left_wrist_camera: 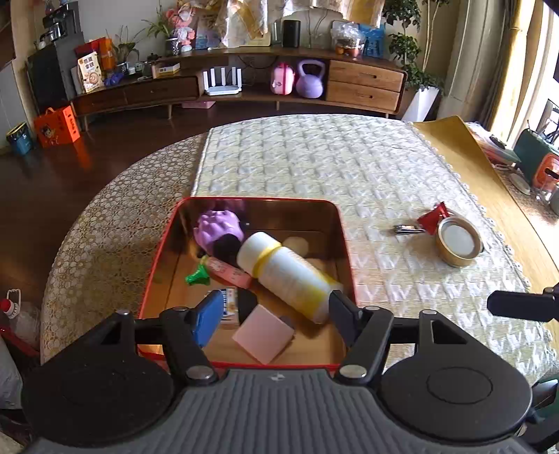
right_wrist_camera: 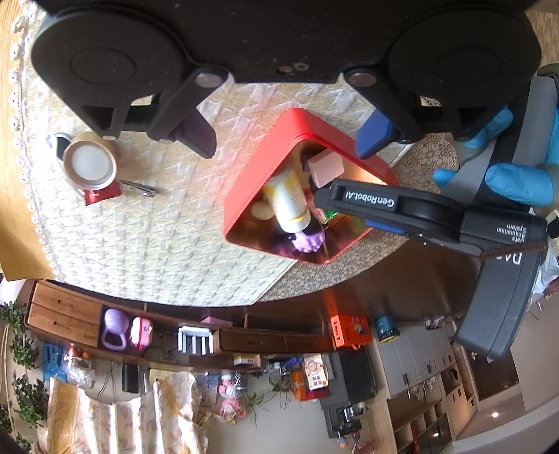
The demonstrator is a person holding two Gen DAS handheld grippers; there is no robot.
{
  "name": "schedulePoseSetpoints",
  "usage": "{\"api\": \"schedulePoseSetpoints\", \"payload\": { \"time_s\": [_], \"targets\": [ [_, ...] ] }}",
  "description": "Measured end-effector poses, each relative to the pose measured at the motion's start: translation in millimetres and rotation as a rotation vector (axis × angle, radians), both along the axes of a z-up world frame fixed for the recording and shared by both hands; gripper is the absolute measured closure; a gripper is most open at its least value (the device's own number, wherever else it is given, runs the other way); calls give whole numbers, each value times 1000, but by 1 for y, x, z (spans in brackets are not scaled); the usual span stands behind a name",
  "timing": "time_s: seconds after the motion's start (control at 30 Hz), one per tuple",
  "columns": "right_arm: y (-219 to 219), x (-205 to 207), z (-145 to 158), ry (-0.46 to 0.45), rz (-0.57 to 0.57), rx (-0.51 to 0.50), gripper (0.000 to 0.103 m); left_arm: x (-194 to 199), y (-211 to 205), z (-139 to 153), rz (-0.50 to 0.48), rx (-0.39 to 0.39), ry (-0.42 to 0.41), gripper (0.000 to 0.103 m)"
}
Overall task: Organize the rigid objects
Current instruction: 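Withdraw both tools from the tin toward the tan bowl, then move the right tool toward the white sunglasses while the left tool approaches the tan bowl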
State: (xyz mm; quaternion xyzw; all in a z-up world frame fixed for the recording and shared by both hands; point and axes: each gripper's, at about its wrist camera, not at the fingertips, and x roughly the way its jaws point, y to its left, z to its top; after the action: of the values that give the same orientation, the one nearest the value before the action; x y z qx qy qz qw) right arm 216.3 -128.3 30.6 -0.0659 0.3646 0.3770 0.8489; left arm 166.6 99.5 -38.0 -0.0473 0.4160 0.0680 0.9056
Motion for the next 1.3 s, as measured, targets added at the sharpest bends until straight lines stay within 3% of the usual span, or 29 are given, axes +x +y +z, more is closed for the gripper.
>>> {"api": "schedulePoseSetpoints", "payload": {
  "time_s": [0.17, 0.53, 0.63, 0.83, 1.07, 1.3],
  "targets": [
    [-25, -4, 4, -36, -32, 30, 6, -4, -17, 1, -22, -17, -6, 35],
    [-87, -2, -4, -85, -151, 49, 2, 3, -67, 0, -97, -43, -17, 35],
    [-105, 5, -11, -65, -195, 58, 1, 7, -80, -1, -111, -44, -28, 24],
    [-132, 19, -26, -51, -253, 62, 1, 23, -99, -10, -115, -66, -28, 23],
    [-144, 38, -40, -73, -223, 14, 1, 50, -122, -23, -135, -89, -19, 23],
    [-173, 84, -36, -92, -204, -52, 1, 72, -144, -42, -157, -107, -27, 23]
  ]
}}
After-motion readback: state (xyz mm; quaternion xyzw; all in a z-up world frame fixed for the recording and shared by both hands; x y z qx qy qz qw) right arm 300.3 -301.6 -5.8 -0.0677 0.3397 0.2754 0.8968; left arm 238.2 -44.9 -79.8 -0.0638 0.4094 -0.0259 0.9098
